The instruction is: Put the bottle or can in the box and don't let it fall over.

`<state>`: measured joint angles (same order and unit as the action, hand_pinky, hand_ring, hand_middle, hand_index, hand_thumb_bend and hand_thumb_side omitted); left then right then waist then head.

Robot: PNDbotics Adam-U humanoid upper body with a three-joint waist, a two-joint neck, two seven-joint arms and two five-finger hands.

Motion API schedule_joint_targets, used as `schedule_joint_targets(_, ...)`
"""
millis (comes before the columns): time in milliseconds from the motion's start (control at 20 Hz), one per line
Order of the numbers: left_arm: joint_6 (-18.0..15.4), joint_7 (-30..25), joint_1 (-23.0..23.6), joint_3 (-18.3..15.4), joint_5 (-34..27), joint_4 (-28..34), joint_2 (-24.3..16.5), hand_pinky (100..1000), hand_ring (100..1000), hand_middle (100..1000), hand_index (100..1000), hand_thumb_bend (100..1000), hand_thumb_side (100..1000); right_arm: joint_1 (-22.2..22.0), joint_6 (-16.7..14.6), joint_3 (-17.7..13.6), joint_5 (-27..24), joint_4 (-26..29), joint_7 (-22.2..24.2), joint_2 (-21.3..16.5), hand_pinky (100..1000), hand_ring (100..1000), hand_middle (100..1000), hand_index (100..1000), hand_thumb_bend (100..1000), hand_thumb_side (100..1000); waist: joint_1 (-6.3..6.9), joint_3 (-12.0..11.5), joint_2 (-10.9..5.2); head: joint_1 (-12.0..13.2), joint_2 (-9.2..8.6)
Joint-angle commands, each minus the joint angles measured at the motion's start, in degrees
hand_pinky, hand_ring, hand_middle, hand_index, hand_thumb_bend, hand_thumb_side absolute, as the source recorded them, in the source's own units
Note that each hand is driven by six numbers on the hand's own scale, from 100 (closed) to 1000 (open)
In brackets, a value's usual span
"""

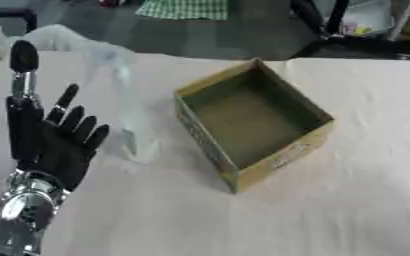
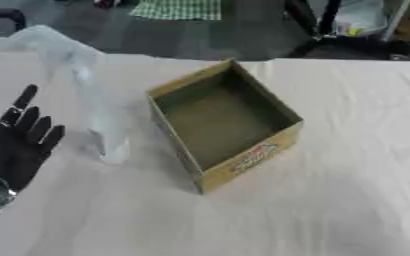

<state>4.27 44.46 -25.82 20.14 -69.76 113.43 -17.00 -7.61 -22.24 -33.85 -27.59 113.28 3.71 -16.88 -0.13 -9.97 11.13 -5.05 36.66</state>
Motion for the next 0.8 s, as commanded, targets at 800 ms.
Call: schedule_joint_targets(800, 1.94, 2.62, -2.18, 0.77, -3.5, 1.16, 0.6, 100, 100, 100, 960, 912, 414, 0.27, 0.03, -0.21, -0.6, 1.31, 0.12, -1.36, 838, 904, 1000, 1000, 100, 653, -0.11, 0.44, -0.55, 1.2, -1.43)
